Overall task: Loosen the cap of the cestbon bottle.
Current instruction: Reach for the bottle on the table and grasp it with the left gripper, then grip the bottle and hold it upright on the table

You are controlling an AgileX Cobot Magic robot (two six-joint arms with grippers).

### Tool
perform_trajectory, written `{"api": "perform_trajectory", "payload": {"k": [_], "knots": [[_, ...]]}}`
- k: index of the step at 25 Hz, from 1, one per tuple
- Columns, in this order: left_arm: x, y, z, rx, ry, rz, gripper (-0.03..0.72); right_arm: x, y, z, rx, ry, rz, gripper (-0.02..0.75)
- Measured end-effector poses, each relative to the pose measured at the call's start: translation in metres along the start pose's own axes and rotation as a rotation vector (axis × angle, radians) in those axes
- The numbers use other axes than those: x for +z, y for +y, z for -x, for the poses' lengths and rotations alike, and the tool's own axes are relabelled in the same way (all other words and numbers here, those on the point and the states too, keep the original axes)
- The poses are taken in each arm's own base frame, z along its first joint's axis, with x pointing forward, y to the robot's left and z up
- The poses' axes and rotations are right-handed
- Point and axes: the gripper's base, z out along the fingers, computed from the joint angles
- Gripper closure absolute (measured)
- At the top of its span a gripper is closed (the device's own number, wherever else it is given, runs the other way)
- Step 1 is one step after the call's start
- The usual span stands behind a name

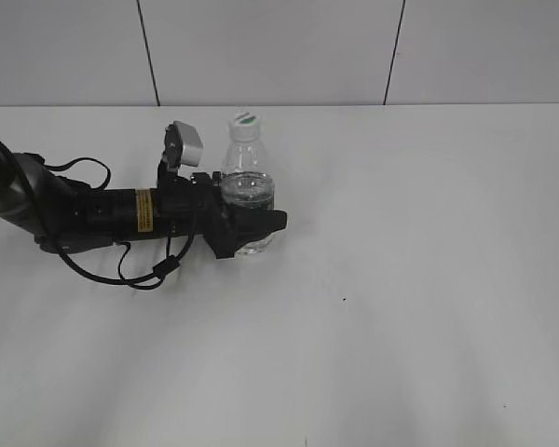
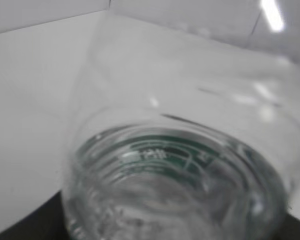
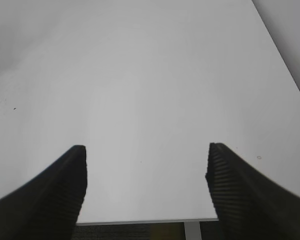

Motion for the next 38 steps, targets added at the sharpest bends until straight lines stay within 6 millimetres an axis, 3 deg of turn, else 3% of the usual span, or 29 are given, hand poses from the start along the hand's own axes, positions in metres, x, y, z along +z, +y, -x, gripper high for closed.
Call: {"api": "perform_trajectory", "payload": {"k": [2, 18, 27, 32, 38], "knots": [[0.0, 0.0, 0.0, 0.0, -0.001, 0.001, 0.28, 0.0, 0.0, 0.0, 0.0, 0.0, 0.0, 0.169], [0.0, -0.002, 0.0, 0.017, -0.003, -0.022, 0.282, 0.0, 0.0, 0.0, 0.0, 0.0, 0.0, 0.169], [0.023, -0.036, 0.035, 0.228, -0.019, -0.143, 0.282, 0.0, 0.0, 0.0, 0.0, 0.0, 0.0, 0.169], [0.039, -0.052, 0.037, 0.255, -0.035, -0.17, 0.282, 0.0, 0.0, 0.0, 0.0, 0.0, 0.0, 0.169], [0.047, -0.055, 0.03, 0.242, -0.055, -0.155, 0.282, 0.0, 0.0, 0.0, 0.0, 0.0, 0.0, 0.169]]}}
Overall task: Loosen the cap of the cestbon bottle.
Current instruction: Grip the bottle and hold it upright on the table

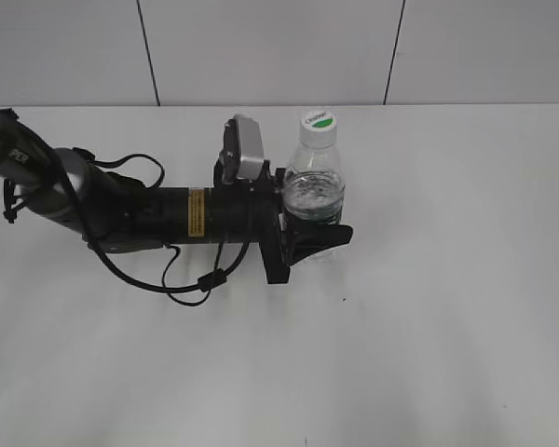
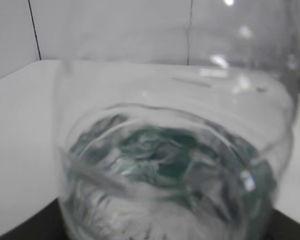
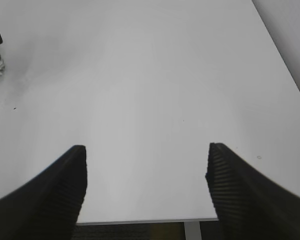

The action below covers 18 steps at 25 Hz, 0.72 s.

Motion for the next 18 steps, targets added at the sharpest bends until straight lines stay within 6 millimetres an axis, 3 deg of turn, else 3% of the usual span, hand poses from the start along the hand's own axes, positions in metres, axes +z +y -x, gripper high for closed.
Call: {"api": "perform_trajectory", "payload": {"k": [7, 18], "knots": [[0.002, -0.002, -0.03, -0.063, 0.037, 0.014, 0.282, 0.0, 0.0, 0.0, 0.0, 0.0, 0.0, 0.169], [0.003, -0.002, -0.036, -0.079, 0.037, 0.016, 0.282, 0.0, 0.0, 0.0, 0.0, 0.0, 0.0, 0.169]]}}
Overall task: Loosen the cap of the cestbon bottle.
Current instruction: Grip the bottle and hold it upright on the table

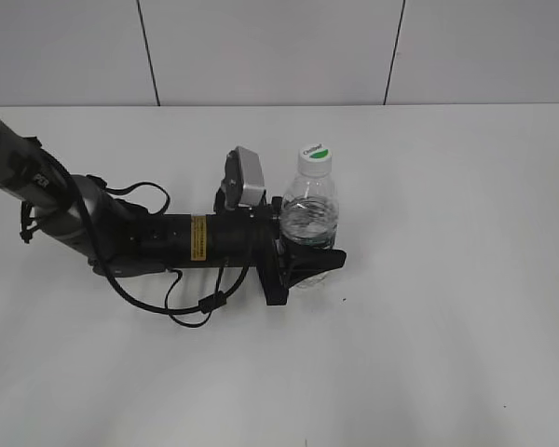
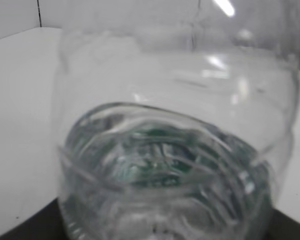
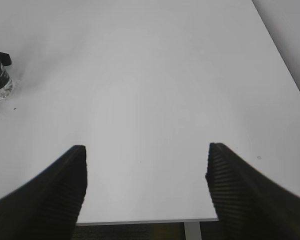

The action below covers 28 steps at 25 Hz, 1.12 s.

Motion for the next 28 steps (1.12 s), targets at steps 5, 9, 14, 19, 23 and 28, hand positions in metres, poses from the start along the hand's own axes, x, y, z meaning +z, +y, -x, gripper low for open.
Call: {"api": "perform_trajectory", "payload": {"k": [5, 9, 14, 19, 23, 28], "knots": [[0.0, -0.001, -0.001, -0.001, -0.009, -0.005, 0.282, -0.001, 0.0, 0.001, 0.011, -0.009, -0.001, 0.169], [0.0, -0.001, -0.001, -0.001, -0.008, -0.006, 0.282, -0.002, 0.0, 0.011, 0.068, -0.022, 0.011, 0.169], [0.0, -0.001, -0.001, 0.002, -0.007, -0.012, 0.282, 0.025, 0.006, 0.032, 0.144, 0.135, 0.1, 0.169], [0.0, -0.002, -0.001, 0.005, -0.007, -0.016, 0.282, 0.056, 0.013, 0.057, 0.231, 0.28, 0.199, 0.169], [0.0, -0.002, -0.001, 0.006, -0.006, -0.017, 0.286, 0.083, 0.016, 0.09, 0.297, 0.419, 0.254, 0.169], [0.0, -0.002, -0.001, 0.007, -0.009, -0.019, 0.286, 0.128, 0.015, 0.139, 0.327, 0.631, 0.289, 0.171]]}}
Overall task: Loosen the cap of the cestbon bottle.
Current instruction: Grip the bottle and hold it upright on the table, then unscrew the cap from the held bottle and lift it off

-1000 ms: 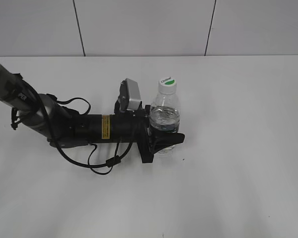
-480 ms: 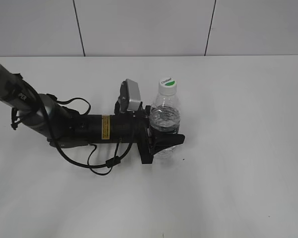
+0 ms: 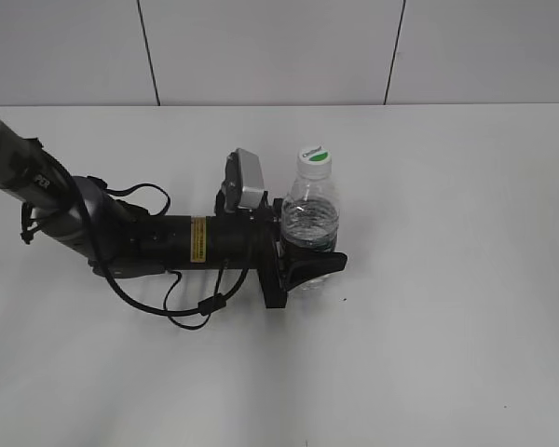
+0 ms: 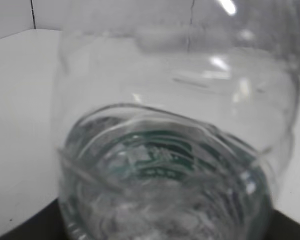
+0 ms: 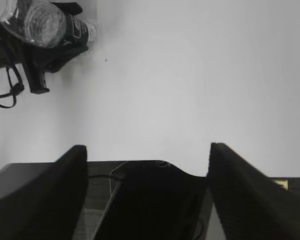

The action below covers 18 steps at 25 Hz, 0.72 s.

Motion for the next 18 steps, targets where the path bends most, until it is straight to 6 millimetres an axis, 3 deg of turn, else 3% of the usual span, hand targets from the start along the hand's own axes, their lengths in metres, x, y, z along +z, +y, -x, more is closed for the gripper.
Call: {"api": "perform_trajectory", "payload": {"k": [5, 8, 18], "knots": [[0.0, 0.0, 0.0, 0.0, 0.003, 0.001, 0.286, 0.016, 0.006, 0.067, 0.1, 0.038, 0.008, 0.182], [0.0, 0.0, 0.0, 0.0, 0.003, 0.001, 0.286, 0.031, 0.011, 0.094, 0.156, 0.06, 0.012, 0.182], [0.0, 0.0, 0.0, 0.0, 0.005, 0.003, 0.286, 0.11, 0.097, 0.124, 0.1, 0.226, 0.043, 0.182]]}}
